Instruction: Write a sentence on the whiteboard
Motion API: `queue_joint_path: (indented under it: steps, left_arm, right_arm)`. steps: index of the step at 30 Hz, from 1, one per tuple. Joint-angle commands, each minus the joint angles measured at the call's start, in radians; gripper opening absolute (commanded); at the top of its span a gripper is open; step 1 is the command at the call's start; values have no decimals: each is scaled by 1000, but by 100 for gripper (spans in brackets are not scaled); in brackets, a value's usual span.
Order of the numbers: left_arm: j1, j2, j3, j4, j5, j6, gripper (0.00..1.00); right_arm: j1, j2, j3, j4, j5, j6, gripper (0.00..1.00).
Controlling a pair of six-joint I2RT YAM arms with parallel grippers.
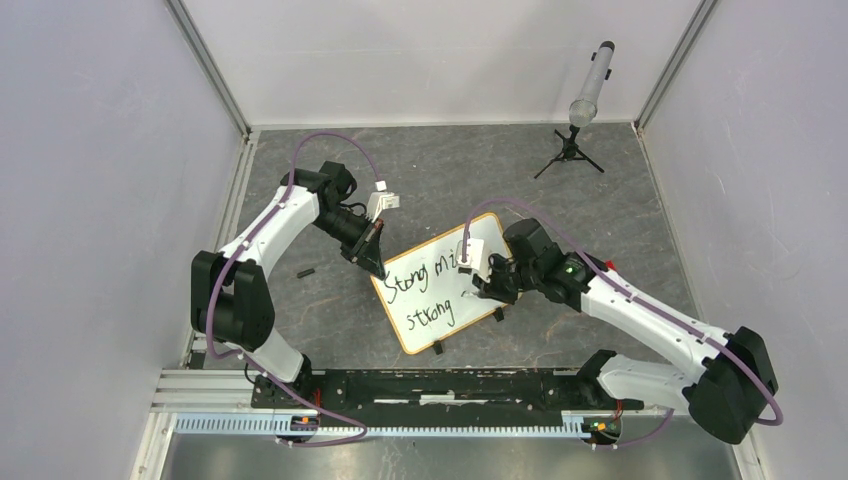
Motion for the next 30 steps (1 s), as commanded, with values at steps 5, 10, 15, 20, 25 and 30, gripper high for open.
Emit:
queue_joint_path:
  steps: [5, 10, 15, 20, 25, 30]
  left_arm:
    - [-2, -2, 6, 62, -90, -5, 2]
    - [-2, 3, 6, 62, -88, -4, 2]
    - [-2, 0, 7, 62, -88, -4, 2]
    - [-2, -1, 4, 62, -91, -3, 2]
    - [-2, -1, 6, 61, -90, -4, 2]
    - [-2, 1, 7, 62, -90, -6, 2]
  right_arm:
    - [24, 5, -15, 7, 24, -38, 0]
    - [24, -9, -20, -15, 52, -60, 0]
    - [21, -21, -14, -21, 107, -54, 0]
    - [15, -26, -19, -31, 128, -59, 0]
    - [14, -29, -29, -51, 125, -68, 0]
    - [22, -17, -35, -55, 78, -65, 0]
